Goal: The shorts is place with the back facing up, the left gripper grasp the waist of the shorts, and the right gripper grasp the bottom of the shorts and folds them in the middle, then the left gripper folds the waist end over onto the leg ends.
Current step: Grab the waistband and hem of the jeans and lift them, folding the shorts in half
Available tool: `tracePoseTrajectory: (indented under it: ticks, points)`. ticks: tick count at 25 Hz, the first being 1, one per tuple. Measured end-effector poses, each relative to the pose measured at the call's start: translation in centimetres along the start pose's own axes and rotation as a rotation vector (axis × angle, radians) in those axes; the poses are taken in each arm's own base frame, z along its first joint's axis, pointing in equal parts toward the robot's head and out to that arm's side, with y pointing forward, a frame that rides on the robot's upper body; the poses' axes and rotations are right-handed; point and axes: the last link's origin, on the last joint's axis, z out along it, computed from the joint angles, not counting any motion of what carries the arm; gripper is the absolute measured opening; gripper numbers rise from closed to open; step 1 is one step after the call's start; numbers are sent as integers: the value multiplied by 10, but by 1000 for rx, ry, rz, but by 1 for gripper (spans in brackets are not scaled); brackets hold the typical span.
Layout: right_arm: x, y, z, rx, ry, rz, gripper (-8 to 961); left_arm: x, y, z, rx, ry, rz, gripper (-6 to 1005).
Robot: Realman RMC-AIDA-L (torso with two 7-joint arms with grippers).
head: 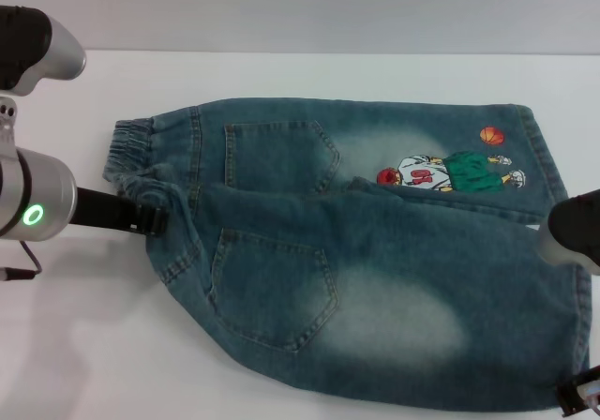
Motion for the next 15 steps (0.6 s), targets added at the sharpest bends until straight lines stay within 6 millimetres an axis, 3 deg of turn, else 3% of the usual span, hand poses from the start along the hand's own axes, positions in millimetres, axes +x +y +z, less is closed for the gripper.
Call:
tracePoseTrajectory:
  ticks: [7,15]
  points:
    - [-8,9,-6,-21,-81,-30,15,3,-5,-6,42,40,-10,209]
    - [-29,-1,-16,66,-331,-39,22,3,-16,-5,67,101,-45,208]
